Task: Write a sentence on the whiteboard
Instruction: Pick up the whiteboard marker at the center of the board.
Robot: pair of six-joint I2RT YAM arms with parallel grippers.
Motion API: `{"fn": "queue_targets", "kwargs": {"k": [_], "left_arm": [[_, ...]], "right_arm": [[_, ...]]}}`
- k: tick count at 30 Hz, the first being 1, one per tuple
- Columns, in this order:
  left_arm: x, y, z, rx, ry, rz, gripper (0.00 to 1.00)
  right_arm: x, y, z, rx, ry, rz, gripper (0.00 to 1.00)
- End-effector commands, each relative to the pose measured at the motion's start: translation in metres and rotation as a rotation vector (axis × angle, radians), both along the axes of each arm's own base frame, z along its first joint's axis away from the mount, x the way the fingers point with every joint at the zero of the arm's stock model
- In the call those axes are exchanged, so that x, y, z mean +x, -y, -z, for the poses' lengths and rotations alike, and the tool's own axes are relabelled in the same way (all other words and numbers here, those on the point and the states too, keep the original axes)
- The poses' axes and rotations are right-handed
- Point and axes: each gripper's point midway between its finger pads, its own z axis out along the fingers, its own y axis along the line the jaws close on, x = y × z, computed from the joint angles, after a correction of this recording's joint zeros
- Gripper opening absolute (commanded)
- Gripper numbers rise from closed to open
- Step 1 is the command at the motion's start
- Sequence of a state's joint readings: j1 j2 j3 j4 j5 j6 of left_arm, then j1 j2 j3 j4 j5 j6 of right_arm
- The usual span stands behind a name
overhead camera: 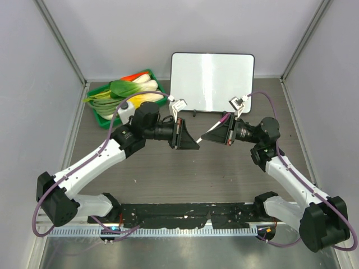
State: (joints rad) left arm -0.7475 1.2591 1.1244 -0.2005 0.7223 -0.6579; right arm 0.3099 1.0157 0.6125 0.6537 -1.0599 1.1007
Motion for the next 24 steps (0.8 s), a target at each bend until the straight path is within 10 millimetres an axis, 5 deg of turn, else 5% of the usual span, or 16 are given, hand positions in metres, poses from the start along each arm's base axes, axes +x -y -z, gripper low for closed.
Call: {"fn": "queue_targets", "kwargs": {"k": [1,4,7,14,24], "left_arm": [[0.006,-0.005,-0.01,-0.012,0.06,-0.046,0.39],[0.011,-0.012,-0.009,0.003,0.085,-0.106,0.82],[0.022,-0.023,-0.01,0.013,0.118,-0.206,0.98],[0.041,-0.047,0.004,0.081,0.127,-0.377,1.0],[0.066,-0.092,0.073,0.37,0.1,-0.611,0.99]], "right_arm": [[0.004,0.002,-0.007,0.005,0.056,0.051,0.02],[0.013,0.003,0.002,-0.037,0.038,0.097,0.01],[0.024,0.006,0.01,-0.096,0.027,0.167,0.01],[0.053,0.029,0.034,-0.274,0.007,0.41,0.01],[0.069,0.059,0.056,-0.368,-0.029,0.634,0.02]]}}
